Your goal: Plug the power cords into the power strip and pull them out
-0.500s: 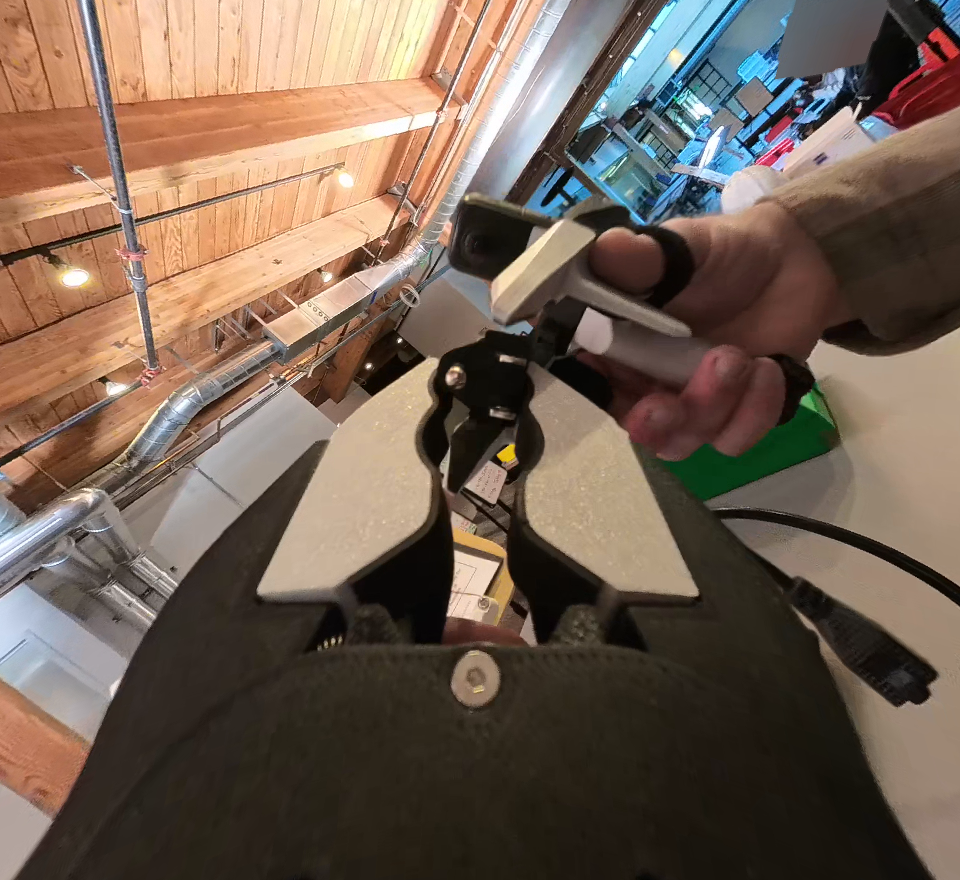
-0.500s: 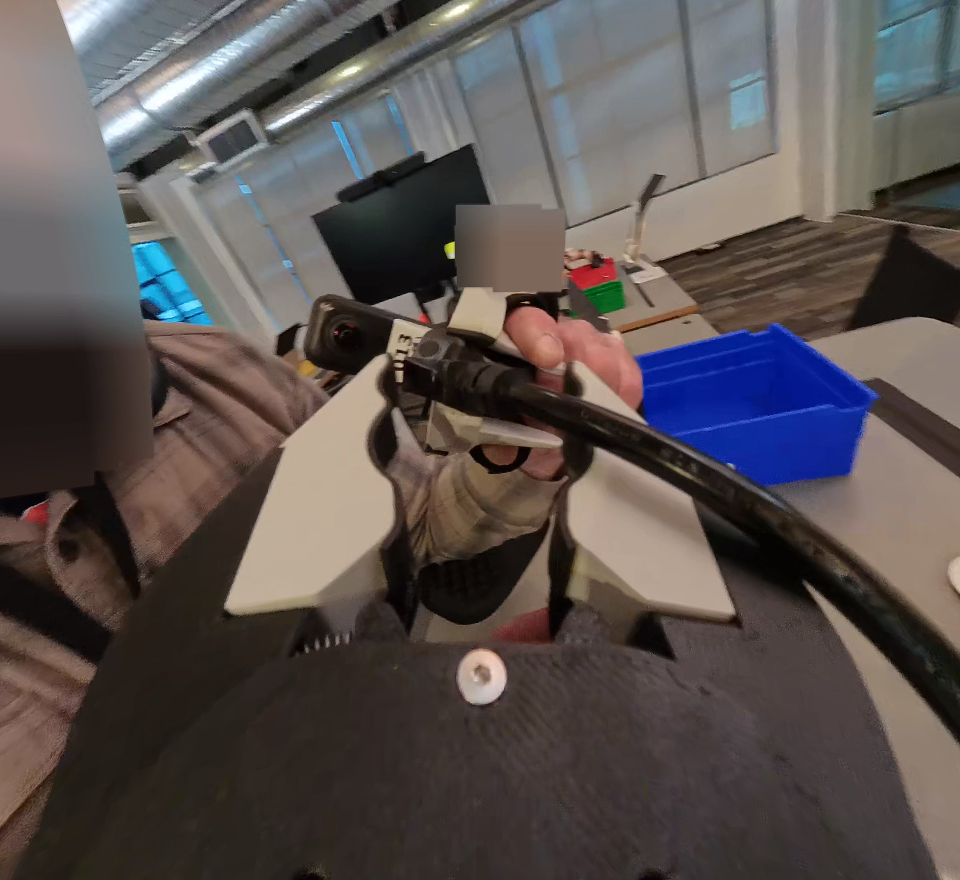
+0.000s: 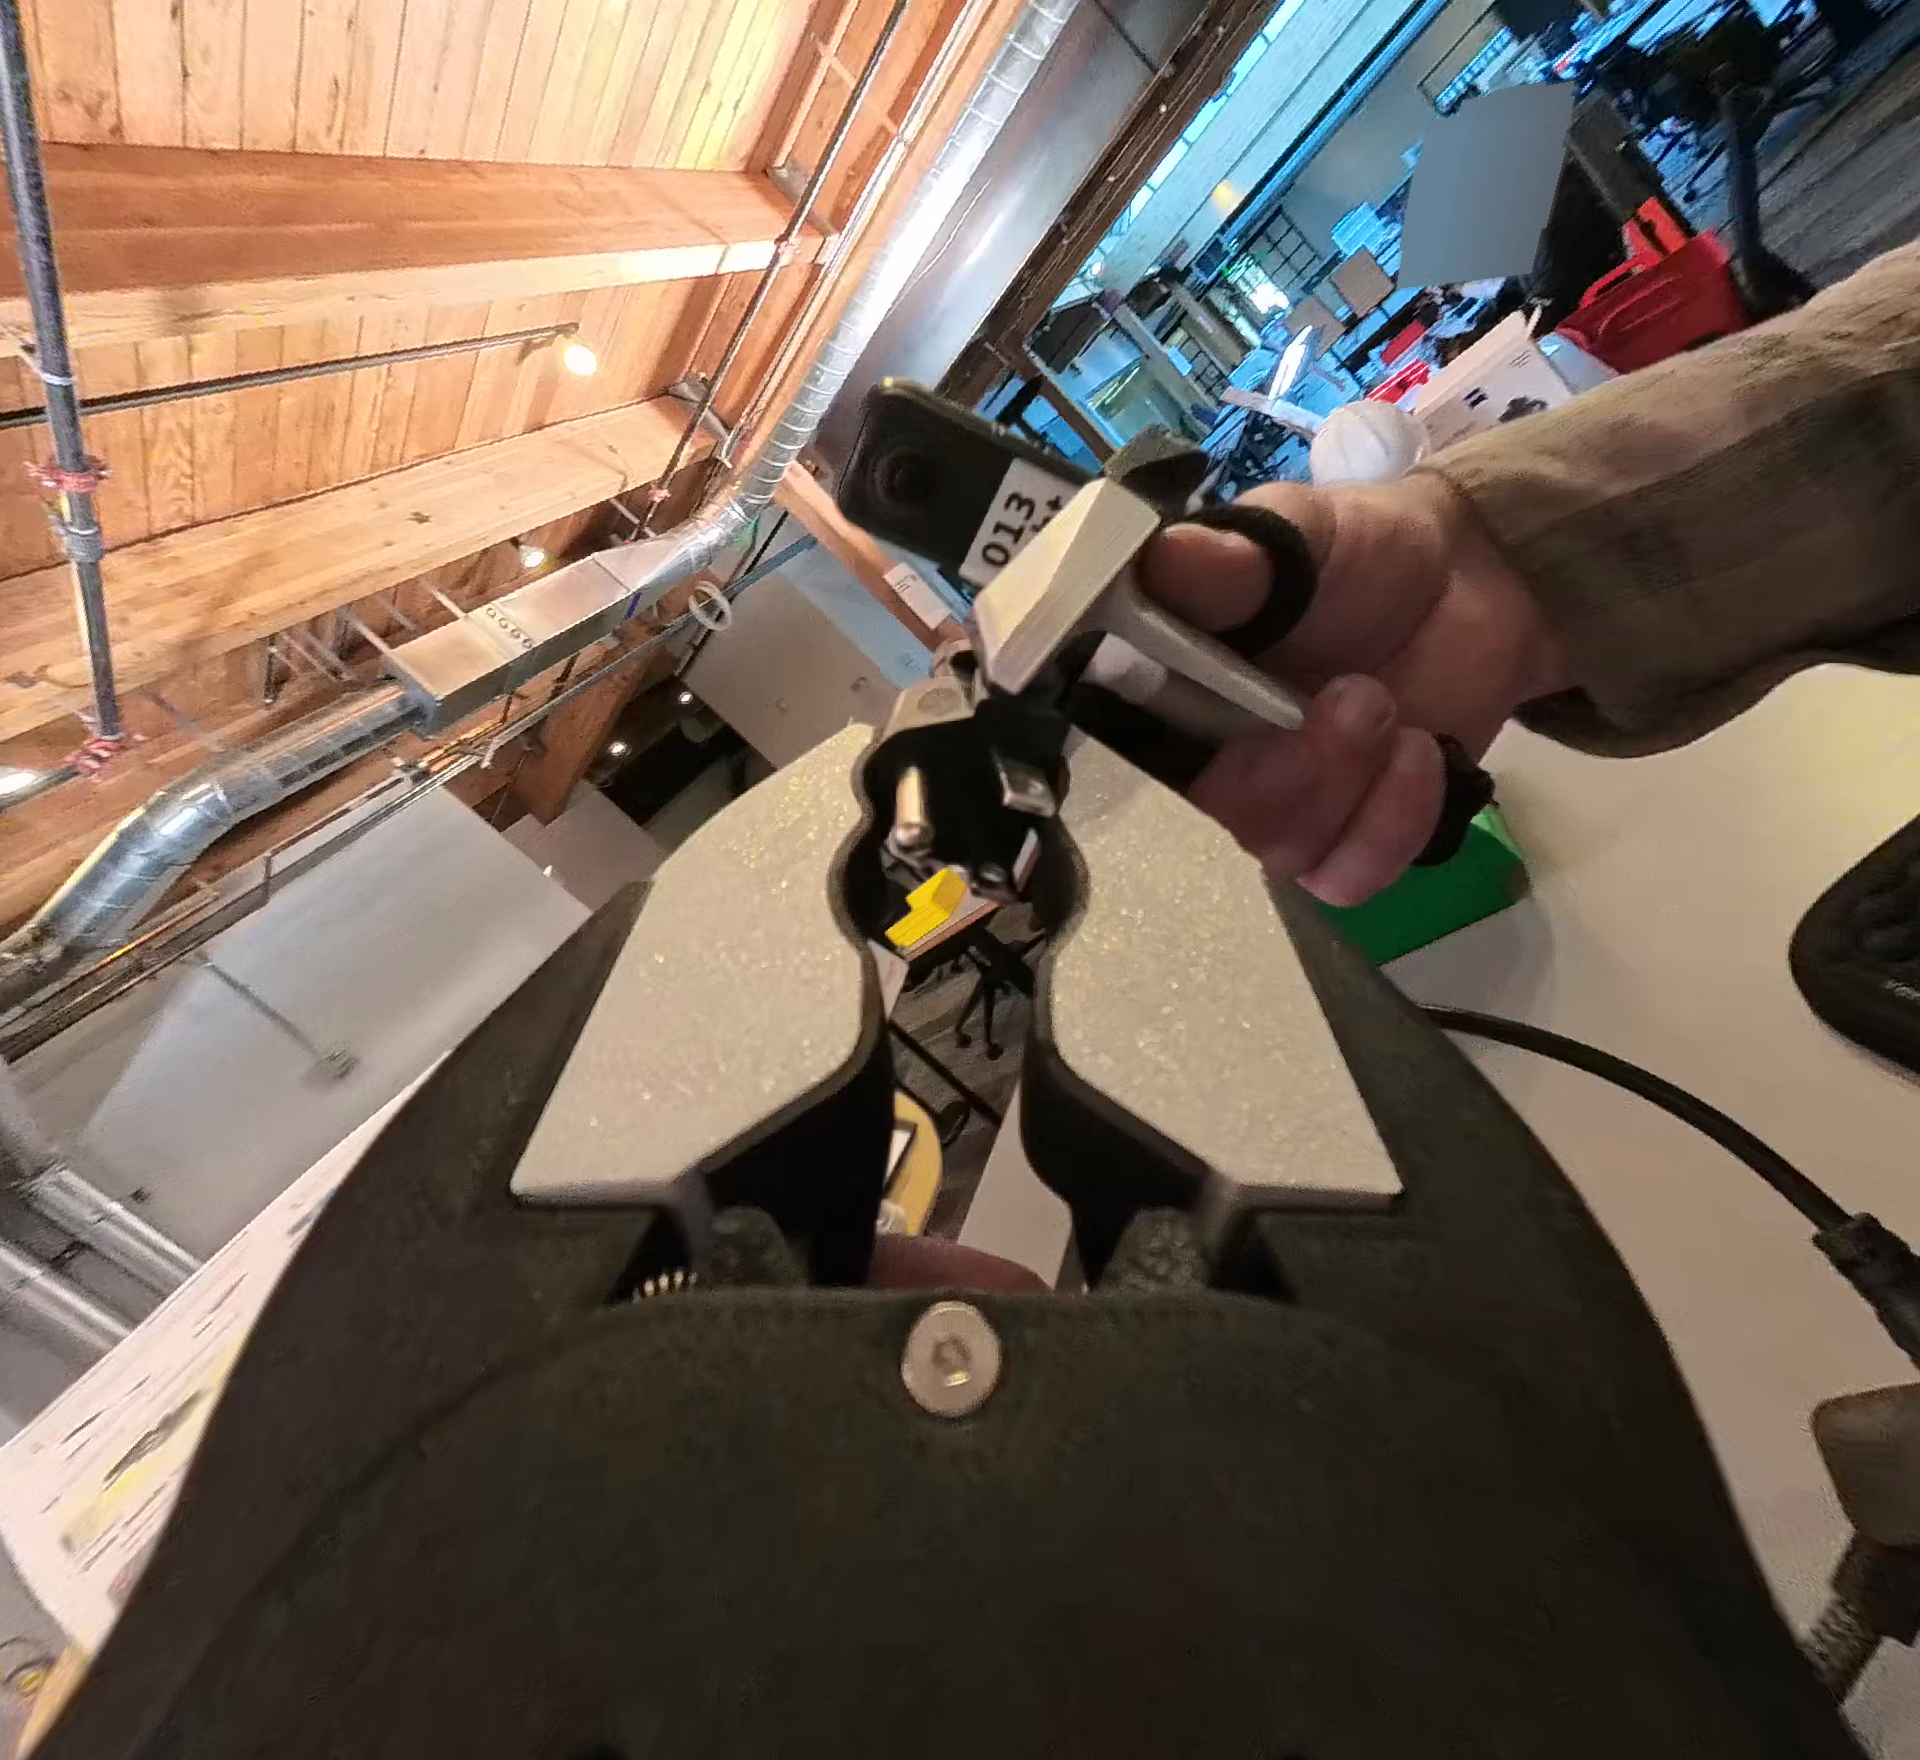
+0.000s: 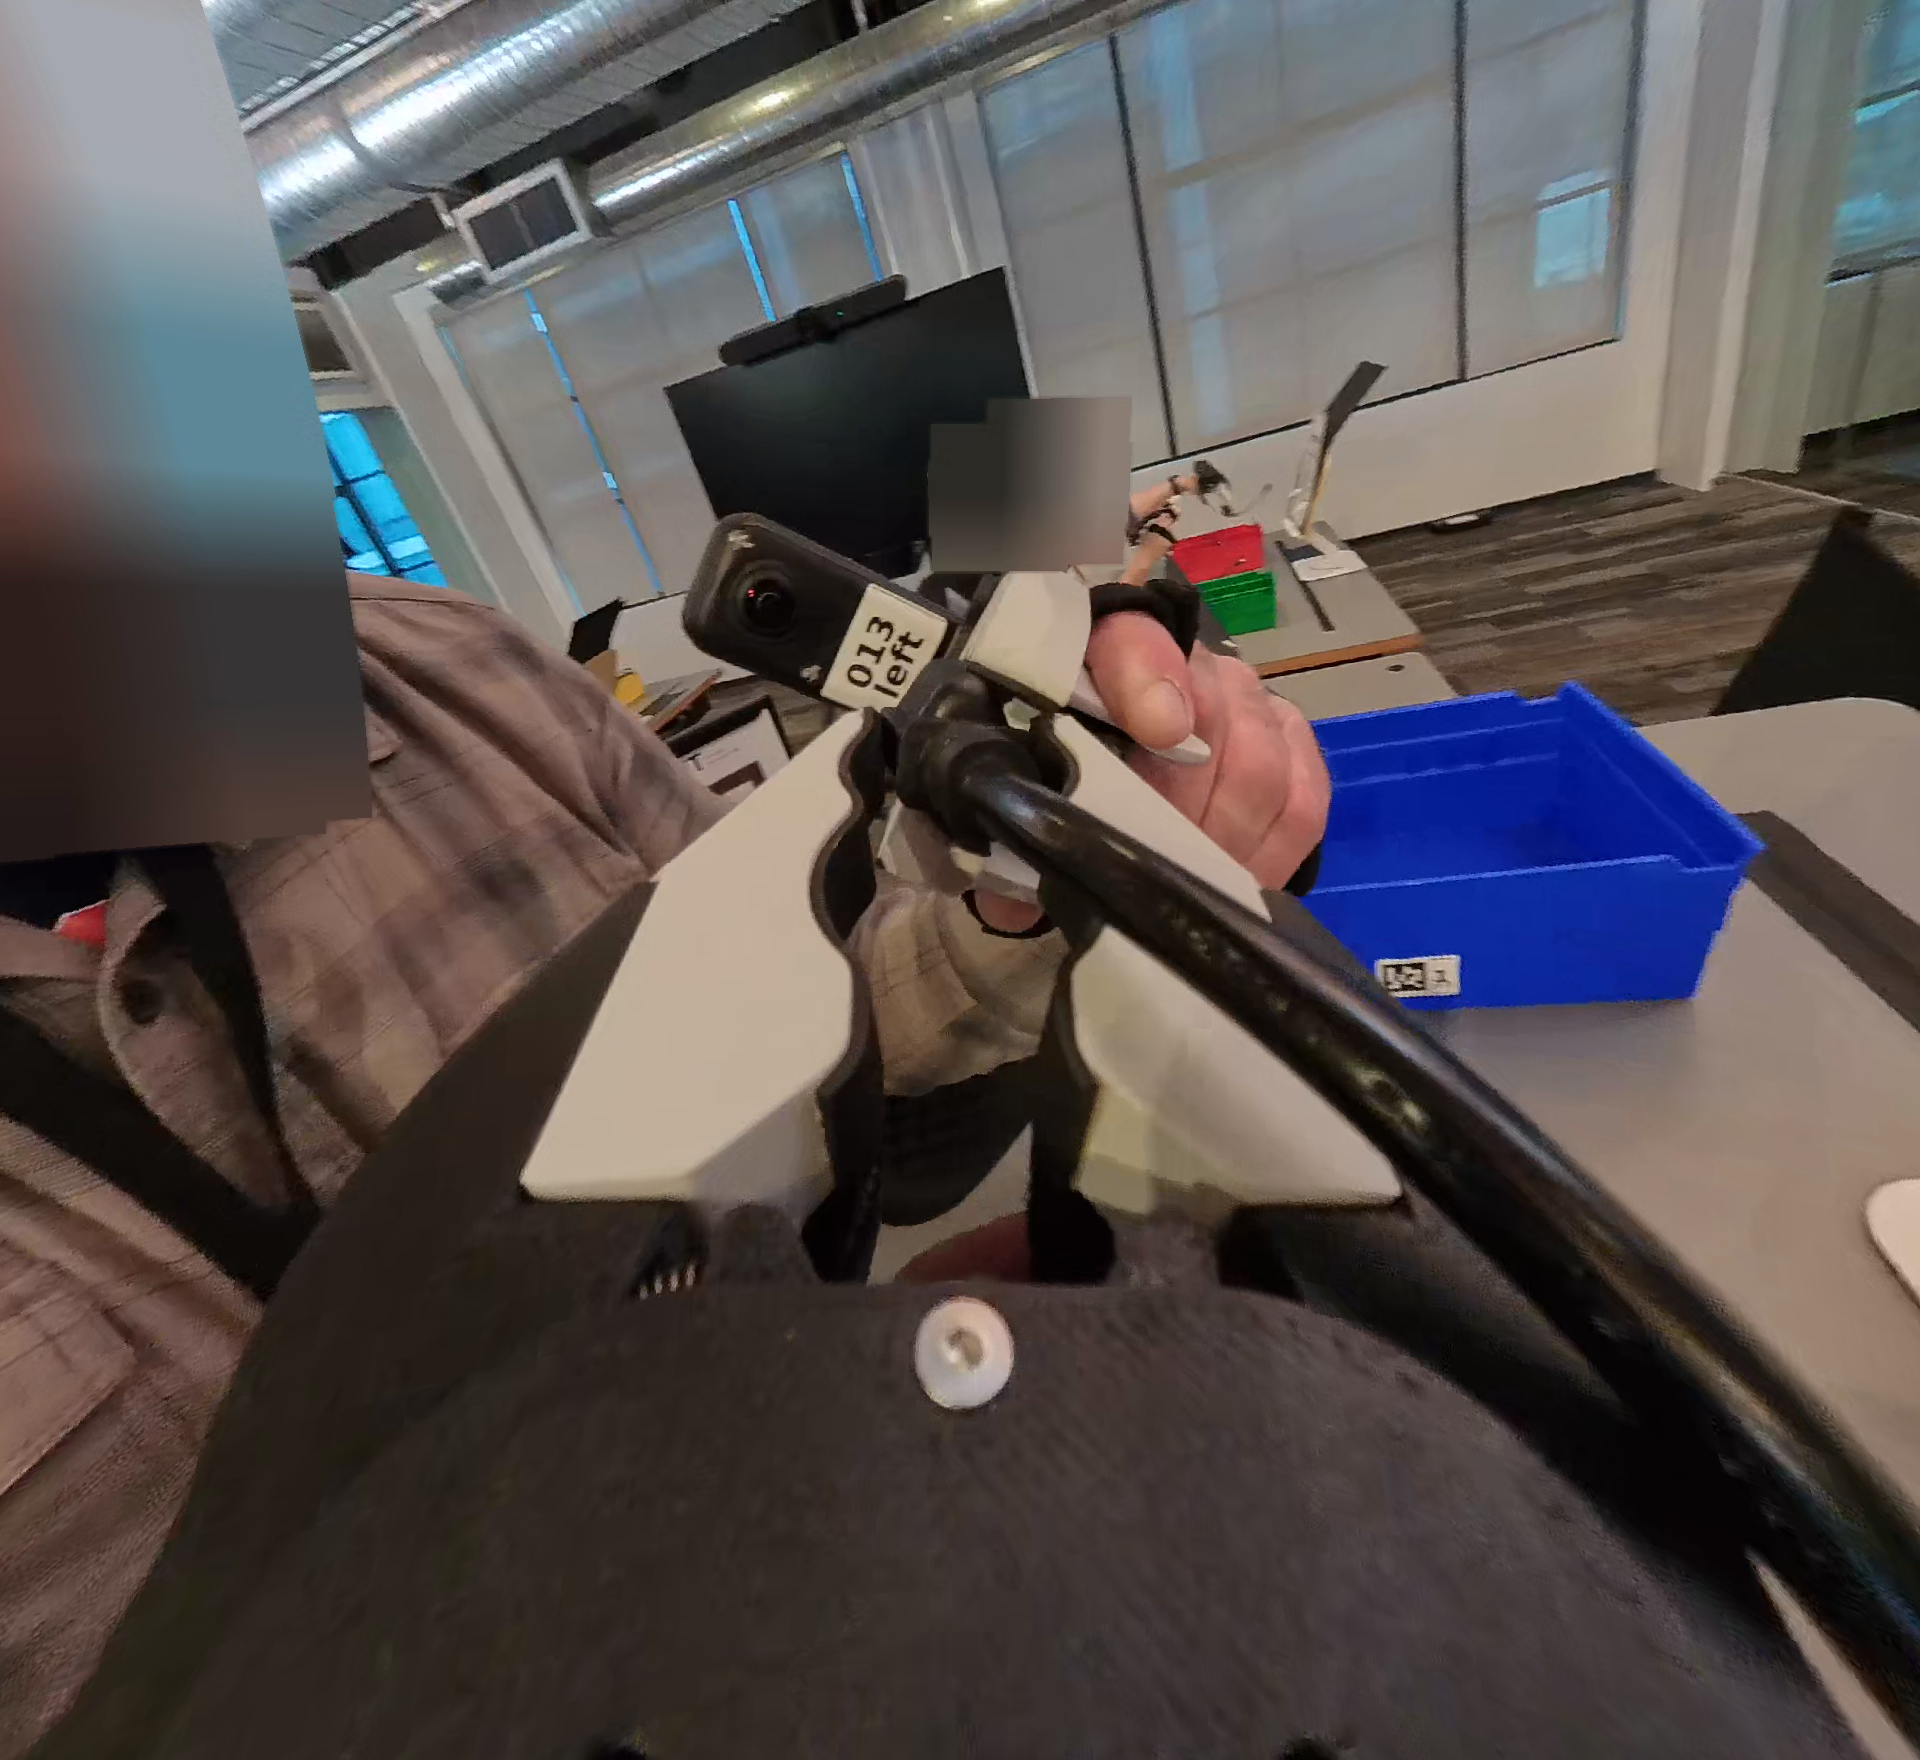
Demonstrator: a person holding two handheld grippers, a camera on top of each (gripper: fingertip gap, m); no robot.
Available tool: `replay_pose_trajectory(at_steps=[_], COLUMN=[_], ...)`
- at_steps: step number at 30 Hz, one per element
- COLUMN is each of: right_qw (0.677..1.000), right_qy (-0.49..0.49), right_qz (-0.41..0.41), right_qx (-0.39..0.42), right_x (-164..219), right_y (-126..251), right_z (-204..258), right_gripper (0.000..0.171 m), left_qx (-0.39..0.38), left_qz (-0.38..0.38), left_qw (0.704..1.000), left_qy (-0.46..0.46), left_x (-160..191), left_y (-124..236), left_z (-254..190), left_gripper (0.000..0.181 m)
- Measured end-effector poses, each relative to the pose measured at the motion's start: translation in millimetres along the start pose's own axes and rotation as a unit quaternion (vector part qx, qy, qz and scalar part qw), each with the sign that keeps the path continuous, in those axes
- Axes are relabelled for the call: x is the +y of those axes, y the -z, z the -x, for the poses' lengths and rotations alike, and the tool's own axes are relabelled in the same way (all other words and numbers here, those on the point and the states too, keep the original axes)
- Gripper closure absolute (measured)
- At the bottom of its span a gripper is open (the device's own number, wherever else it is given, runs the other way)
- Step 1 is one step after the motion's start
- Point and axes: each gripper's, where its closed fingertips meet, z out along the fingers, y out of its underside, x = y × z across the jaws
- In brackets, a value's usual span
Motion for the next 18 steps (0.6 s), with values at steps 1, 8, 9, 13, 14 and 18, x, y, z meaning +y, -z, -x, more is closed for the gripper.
replay_pose_trajectory(at_steps=[1,8,9,13,14,18], right_qw=[1.0,0.997,0.997,0.998,0.998,0.995], right_qy=[0.005,0.008,0.006,-0.031,-0.039,-0.023], right_qz=[-0.006,-0.008,-0.004,0.025,0.04,0.089], right_qx=[0.018,0.077,0.078,0.038,0.034,0.035], right_x=[-2,-2,-1,6,9,16], right_y=[0,-1,0,1,2,1], right_z=[-4,-11,-10,0,0,4], right_gripper=[0.146,0.146,0.146,0.146,0.143,0.127], left_qx=[-0.009,-0.065,-0.061,-0.034,-0.029,0.003], left_qz=[0.002,0.044,0.044,0.045,0.052,0.054], left_qw=[1.0,0.993,0.993,0.993,0.992,0.993], left_qy=[-0.007,-0.086,-0.091,-0.101,-0.112,-0.108], left_x=[1,7,7,2,3,-3], left_y=[0,-3,-3,-3,-3,-5], left_z=[2,12,11,2,-1,-13], left_gripper=[0.153,0.155,0.155,0.158,0.159,0.159])
